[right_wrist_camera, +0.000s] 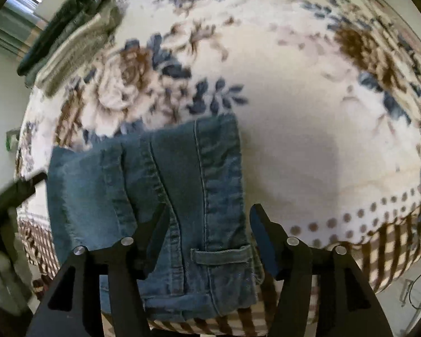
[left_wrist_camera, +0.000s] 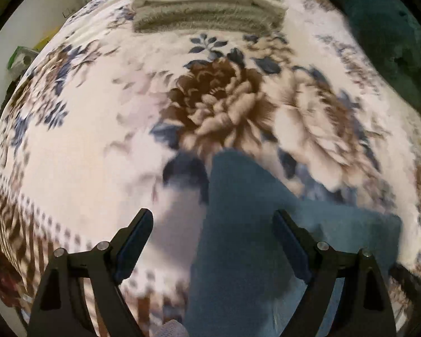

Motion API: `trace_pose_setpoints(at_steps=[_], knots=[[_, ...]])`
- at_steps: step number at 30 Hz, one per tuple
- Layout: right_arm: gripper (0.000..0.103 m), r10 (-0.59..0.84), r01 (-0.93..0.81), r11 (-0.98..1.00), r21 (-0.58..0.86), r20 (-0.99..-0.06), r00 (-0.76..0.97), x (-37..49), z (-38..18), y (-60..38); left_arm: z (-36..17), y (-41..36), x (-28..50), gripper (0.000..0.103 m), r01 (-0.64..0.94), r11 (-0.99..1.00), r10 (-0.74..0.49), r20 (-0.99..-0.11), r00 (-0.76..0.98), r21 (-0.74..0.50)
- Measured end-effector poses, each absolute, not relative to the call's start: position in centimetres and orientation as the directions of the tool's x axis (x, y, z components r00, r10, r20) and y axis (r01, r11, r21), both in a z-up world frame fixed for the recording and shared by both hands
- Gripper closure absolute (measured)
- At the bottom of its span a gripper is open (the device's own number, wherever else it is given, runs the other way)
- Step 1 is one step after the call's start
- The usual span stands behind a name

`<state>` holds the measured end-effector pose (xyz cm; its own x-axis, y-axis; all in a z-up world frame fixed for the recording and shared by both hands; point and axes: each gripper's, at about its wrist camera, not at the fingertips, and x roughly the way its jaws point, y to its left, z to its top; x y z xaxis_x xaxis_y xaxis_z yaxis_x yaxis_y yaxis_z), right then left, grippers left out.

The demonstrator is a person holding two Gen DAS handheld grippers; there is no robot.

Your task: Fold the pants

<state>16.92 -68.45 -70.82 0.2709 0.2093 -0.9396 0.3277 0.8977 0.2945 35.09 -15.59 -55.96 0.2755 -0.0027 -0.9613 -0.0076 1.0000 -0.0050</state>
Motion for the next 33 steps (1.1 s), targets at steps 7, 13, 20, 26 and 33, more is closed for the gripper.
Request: trace_pose_setpoints(at_steps=[7, 13, 20, 26, 33], knots=[[0.03, 0.191, 0.413, 0.877, 0.244, -0.967, 0.166, 16.8, -75.7, -69.9, -62.0, -12.7, 39.0, 0.002, -0.032, 0.995, -0.088, -0.987, 0.134, -0.093], [0.03, 0.269, 0.539, 0.764, 0.356, -0.934, 0.236, 12.6, -71.6, -71.9, -55.8, -11.3, 33.8, 0.003, -0.027, 0.993, -0.11, -0.969, 0.223, -0.118], [0.03, 0.587, 0.732, 0.336, 0.593, -0.739, 0.33, 3.6, -74.9, -70.0, -57.0, -10.9, 24.6, 0.003, -0.057, 0.987, -0.143, -0.978, 0.15, -0.153], [0.079, 0.517, 0.743, 0.337, 0.578, -0.773, 0.368, 3.9, -77.6, -67.2, -61.7, -9.7, 23.1, 0.0, -0.129, 0.967, -0.212, -0.976, 0.056, -0.218], [0.05, 0.601, 0.661, 0.257, 0.705, -0.653, 0.461, 2.9, -78.2, -66.9, -60.4, -10.9, 24.4, 0.001, -0.053, 0.945, -0.315, -0.942, 0.114, -0.323]])
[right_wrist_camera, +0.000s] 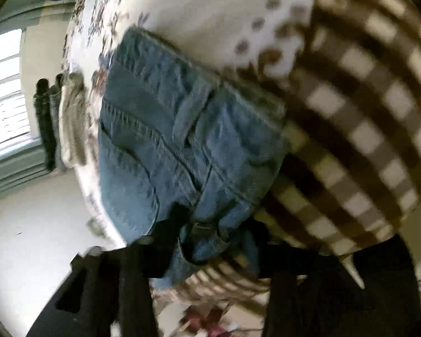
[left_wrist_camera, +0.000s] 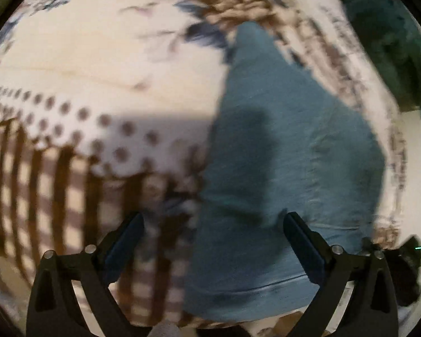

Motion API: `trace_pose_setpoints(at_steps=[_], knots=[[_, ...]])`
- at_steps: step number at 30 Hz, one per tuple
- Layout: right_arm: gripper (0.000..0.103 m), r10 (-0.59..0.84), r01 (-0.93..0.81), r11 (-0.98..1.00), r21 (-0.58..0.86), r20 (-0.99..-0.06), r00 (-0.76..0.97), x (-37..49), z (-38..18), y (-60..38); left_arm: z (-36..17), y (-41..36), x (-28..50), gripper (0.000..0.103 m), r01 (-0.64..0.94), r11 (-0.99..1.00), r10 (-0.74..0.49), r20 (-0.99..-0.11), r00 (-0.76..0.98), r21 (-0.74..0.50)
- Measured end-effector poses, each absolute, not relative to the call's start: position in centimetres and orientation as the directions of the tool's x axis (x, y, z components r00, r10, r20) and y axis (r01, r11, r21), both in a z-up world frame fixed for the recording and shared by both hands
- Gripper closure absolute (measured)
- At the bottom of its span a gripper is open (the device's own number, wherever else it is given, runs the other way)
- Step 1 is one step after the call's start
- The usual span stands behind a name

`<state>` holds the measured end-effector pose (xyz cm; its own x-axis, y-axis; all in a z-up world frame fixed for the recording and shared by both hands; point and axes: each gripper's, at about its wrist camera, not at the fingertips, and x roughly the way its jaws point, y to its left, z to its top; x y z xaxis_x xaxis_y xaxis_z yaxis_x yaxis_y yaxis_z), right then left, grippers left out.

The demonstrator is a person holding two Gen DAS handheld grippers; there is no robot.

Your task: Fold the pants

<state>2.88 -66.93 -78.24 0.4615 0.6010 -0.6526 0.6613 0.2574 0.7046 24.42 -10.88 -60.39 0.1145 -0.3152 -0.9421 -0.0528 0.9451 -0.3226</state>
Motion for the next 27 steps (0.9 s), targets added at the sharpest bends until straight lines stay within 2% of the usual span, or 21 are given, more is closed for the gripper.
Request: trace_pose_setpoints(at_steps=[3, 7, 8, 11, 14, 16, 17, 19, 20, 21, 27], knots=[[0.037, 0.665, 0.634, 0.198, 0.748, -0.577, 0.473, 2.9, -79.7, -66.0, -62.2, -11.6, 24.9, 0.001, -0.06, 0.936, -0.339, -0.934, 0.109, -0.347], [0.024, 0.677, 0.618, 0.24, 0.749, -0.585, 0.446, 4.5, -81.2, -64.6, -63.2, -11.9, 25.1, 0.001, -0.076, 0.923, -0.367, -0.921, 0.131, -0.378], [0.015, 0.684, 0.608, 0.227, 0.761, -0.569, 0.457, 4.7, -81.3, -64.3, -63.2, -12.2, 25.3, 0.001, -0.077, 0.922, -0.369, -0.921, 0.129, -0.38], [0.01, 0.685, 0.581, 0.249, 0.775, -0.565, 0.46, 5.3, -80.7, -63.2, -63.4, -12.1, 25.3, 0.001, -0.076, 0.918, -0.377, -0.917, 0.131, -0.388], [0.01, 0.705, 0.553, 0.222, 0.803, -0.524, 0.478, 7.1, -80.5, -62.3, -63.3, -11.8, 25.0, 0.001, -0.077, 0.914, -0.386, -0.912, 0.137, -0.398], [0.011, 0.74, 0.489, 0.135, 0.862, -0.416, 0.528, 7.4, -79.9, -62.1, -63.4, -11.7, 25.1, 0.001, -0.08, 0.91, -0.394, -0.909, 0.138, -0.406], [0.012, 0.748, 0.463, 0.154, 0.873, -0.409, 0.523, 7.6, -79.3, -61.9, -63.5, -11.6, 25.1, 0.001, -0.085, 0.908, -0.398, -0.907, 0.137, -0.411], [0.015, 0.738, 0.489, 0.254, 0.834, -0.495, 0.46, 7.7, -79.4, -61.3, -63.7, -11.5, 25.2, 0.001, -0.083, 0.908, -0.397, -0.908, 0.135, -0.41], [0.022, 0.739, 0.519, 0.284, 0.806, -0.529, 0.418, 7.5, -80.1, -61.2, -63.7, -11.6, 25.2, 0.001, -0.077, 0.912, -0.392, -0.911, 0.129, -0.403], [0.027, 0.744, 0.534, 0.273, 0.8, -0.527, 0.41, 7.0, -80.7, -61.2, -63.6, -11.4, 25.1, 0.001, -0.072, 0.913, -0.391, -0.912, 0.128, -0.401], [0.028, 0.801, 0.595, 0.115, 0.795, -0.429, 0.419, 4.3, -81.9, -59.5, -63.5, -11.8, 25.0, 0.001, -0.06, 0.918, -0.383, -0.915, 0.123, -0.392]])
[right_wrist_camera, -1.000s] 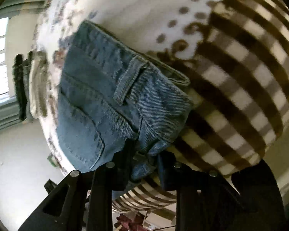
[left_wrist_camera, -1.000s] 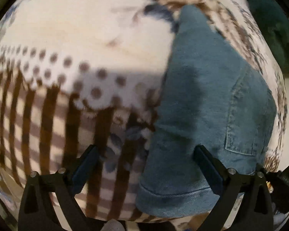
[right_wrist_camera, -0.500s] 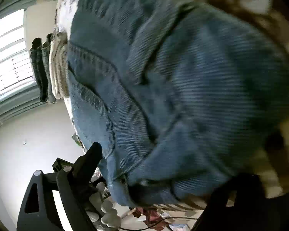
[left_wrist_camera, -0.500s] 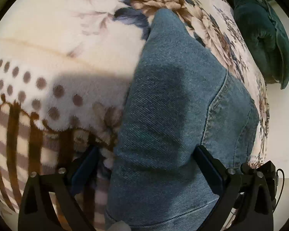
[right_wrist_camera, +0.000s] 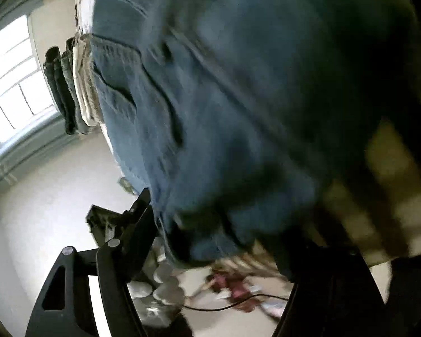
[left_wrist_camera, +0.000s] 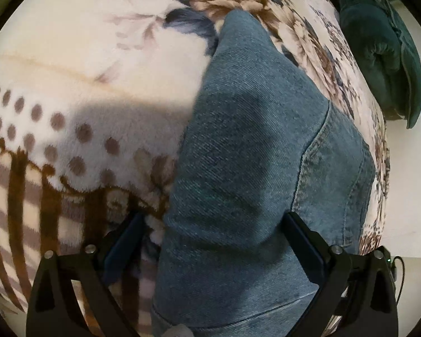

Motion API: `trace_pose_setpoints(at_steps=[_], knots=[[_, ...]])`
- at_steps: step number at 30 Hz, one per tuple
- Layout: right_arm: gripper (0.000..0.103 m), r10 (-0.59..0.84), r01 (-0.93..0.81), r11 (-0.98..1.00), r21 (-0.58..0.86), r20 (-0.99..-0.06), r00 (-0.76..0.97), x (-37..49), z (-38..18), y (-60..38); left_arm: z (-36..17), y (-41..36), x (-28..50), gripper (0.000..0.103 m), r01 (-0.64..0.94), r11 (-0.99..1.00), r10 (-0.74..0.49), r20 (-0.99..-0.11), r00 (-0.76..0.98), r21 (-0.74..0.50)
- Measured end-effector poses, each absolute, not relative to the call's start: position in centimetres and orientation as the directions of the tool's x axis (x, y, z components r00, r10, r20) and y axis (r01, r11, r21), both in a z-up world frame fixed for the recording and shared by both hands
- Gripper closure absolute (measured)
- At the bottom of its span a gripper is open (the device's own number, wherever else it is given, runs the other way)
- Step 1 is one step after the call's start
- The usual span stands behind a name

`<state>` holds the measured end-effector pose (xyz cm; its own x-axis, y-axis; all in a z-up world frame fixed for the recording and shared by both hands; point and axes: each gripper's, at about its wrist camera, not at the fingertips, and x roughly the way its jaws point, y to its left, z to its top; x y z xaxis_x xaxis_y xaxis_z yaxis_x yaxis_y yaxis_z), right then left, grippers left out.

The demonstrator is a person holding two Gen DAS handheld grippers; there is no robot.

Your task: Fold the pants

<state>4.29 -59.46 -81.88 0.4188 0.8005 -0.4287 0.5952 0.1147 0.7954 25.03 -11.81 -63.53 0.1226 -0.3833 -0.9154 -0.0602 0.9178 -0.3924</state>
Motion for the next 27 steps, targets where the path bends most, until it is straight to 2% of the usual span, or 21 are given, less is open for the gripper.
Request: trace_pose_setpoints(at_steps=[6, 10, 13, 14, 15, 16, 18, 19, 23, 27], knots=[[0.026, 0.751, 0.612, 0.042, 0.79, -0.429, 0.502, 7.1, -83.0, -58.5, -63.7, -12.1, 25.3, 0.001, -0.058, 0.922, -0.373, -0.919, 0.128, -0.383], [0.027, 0.665, 0.554, 0.034, 0.832, -0.433, 0.609, 6.4, -80.7, -58.7, -63.8, -12.1, 25.3, 0.001, -0.054, 0.918, -0.383, -0.915, 0.131, -0.392], [0.028, 0.639, 0.542, 0.075, 0.837, -0.457, 0.618, 6.0, -80.1, -58.5, -63.9, -12.0, 25.3, 0.001, -0.054, 0.917, -0.386, -0.913, 0.135, -0.395], [0.029, 0.631, 0.547, 0.099, 0.832, -0.477, 0.611, 6.2, -80.2, -58.2, -63.9, -12.0, 25.2, 0.002, -0.056, 0.916, -0.387, -0.912, 0.138, -0.397], [0.036, 0.625, 0.553, 0.109, 0.826, -0.49, 0.608, 6.3, -80.3, -58.0, -63.9, -11.9, 25.1, 0.003, -0.059, 0.915, -0.387, -0.911, 0.143, -0.398], [0.038, 0.615, 0.566, 0.116, 0.816, -0.506, 0.604, 6.3, -80.4, -57.9, -63.8, -11.9, 25.0, 0.004, -0.061, 0.914, -0.388, -0.909, 0.152, -0.4], [0.047, 0.599, 0.568, 0.134, 0.812, -0.523, 0.607, 6.3, -79.9, -57.6, -63.4, -11.7, 24.7, 0.026, -0.058, 0.909, -0.398, -0.9, 0.178, -0.413], [0.048, 0.59, 0.564, 0.17, 0.808, -0.542, 0.599, 6.4, -79.2, -57.4, -63.0, -11.7, 24.5, 0.055, -0.046, 0.894, -0.43, -0.882, 0.194, -0.446], [0.054, 0.563, 0.547, 0.226, 0.806, -0.566, 0.602, 6.7, -76.1, -56.1, -60.7, -11.7, 23.6, 0.08, -0.033, 0.881, -0.453, -0.861, 0.231, -0.472], [0.057, 0.548, 0.54, 0.247, 0.805, -0.575, 0.607, 7.3, -72.8, -56.1, -57.5, -11.6, 23.1, 0.085, -0.038, 0.864, -0.476, -0.84, 0.261, -0.502]])
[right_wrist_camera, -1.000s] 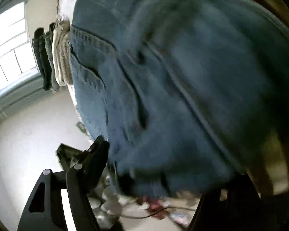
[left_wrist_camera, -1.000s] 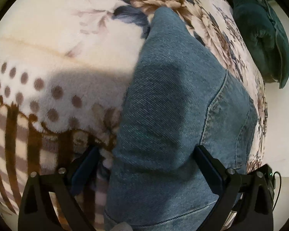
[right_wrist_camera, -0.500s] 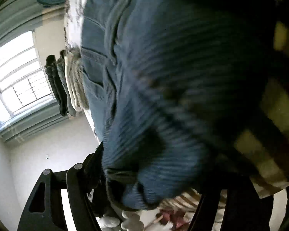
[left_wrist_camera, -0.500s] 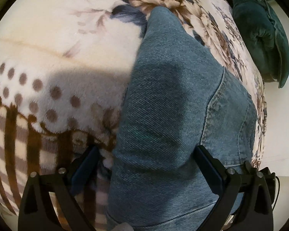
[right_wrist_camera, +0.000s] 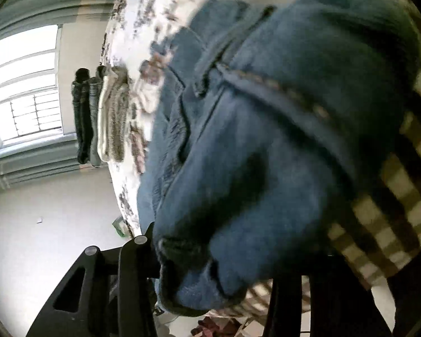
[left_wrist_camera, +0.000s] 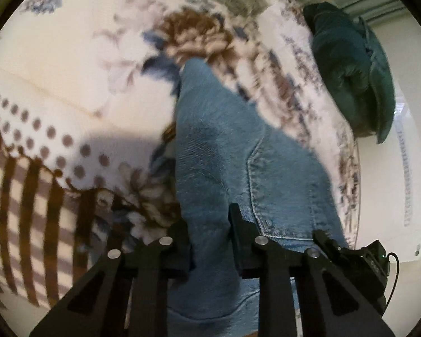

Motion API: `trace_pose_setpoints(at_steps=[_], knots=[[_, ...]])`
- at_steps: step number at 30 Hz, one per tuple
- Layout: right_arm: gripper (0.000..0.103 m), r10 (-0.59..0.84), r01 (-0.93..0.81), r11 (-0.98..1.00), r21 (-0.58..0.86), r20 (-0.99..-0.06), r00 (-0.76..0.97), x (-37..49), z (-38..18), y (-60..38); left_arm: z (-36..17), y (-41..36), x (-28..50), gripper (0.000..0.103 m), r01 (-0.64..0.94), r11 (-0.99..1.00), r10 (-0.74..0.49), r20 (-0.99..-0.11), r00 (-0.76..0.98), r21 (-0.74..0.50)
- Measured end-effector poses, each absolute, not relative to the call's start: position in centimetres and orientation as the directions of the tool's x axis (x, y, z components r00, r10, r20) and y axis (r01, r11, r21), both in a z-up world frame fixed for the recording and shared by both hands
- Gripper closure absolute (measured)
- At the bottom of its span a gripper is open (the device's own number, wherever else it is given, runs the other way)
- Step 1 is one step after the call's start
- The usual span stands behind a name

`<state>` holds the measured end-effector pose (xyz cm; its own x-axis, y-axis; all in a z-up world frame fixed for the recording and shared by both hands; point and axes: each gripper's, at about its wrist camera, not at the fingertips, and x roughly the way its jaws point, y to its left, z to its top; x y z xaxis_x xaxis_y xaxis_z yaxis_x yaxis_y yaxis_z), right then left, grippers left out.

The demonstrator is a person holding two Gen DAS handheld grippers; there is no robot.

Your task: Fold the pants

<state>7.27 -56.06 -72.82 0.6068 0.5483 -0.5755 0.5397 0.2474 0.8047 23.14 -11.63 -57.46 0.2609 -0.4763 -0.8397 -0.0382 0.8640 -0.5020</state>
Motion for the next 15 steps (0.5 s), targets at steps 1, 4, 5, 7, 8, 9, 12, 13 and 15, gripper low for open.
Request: trace_pose_setpoints(at_steps=[1, 4, 5, 7, 8, 9, 12, 13, 15], knots=[[0.058, 0.549, 0.533, 0.255, 0.807, -0.575, 0.607, 7.5, -71.7, -56.1, -56.1, -11.8, 23.1, 0.085, -0.035, 0.864, -0.477, -0.837, 0.269, -0.503], [0.058, 0.552, 0.52, 0.283, 0.806, -0.58, 0.599, 8.0, -68.6, -57.1, -53.2, -12.0, 23.2, 0.086, -0.024, 0.864, -0.477, -0.833, 0.282, -0.503], [0.059, 0.554, 0.518, 0.287, 0.806, -0.581, 0.597, 8.0, -67.8, -57.6, -51.9, -12.2, 23.4, 0.086, -0.021, 0.865, -0.476, -0.833, 0.282, -0.502], [0.059, 0.555, 0.512, 0.302, 0.804, -0.585, 0.591, 8.9, -65.6, -57.6, -50.0, -12.5, 24.0, 0.086, -0.01, 0.866, -0.477, -0.832, 0.283, -0.5], [0.059, 0.556, 0.504, 0.311, 0.806, -0.584, 0.591, 9.1, -64.5, -57.7, -49.2, -12.6, 24.5, 0.086, -0.005, 0.868, -0.475, -0.832, 0.286, -0.497], [0.059, 0.556, 0.496, 0.319, 0.807, -0.584, 0.592, 9.6, -63.4, -57.7, -48.1, -12.6, 25.1, 0.086, 0.0, 0.866, -0.478, -0.829, 0.29, -0.5], [0.059, 0.545, 0.466, 0.33, 0.821, -0.569, 0.615, 12.1, -59.3, -57.8, -45.4, -12.3, 27.4, 0.086, 0.012, 0.857, -0.493, -0.811, 0.315, -0.516], [0.059, 0.539, 0.452, 0.34, 0.825, -0.564, 0.625, 13.1, -58.0, -57.6, -44.1, -12.0, 28.9, 0.086, 0.014, 0.848, -0.505, -0.798, 0.329, -0.53], [0.059, 0.53, 0.425, 0.35, 0.835, -0.55, 0.646, 15.4, -55.8, -57.1, -42.1, -11.4, 31.9, 0.086, 0.021, 0.838, -0.516, -0.778, 0.359, -0.545]])
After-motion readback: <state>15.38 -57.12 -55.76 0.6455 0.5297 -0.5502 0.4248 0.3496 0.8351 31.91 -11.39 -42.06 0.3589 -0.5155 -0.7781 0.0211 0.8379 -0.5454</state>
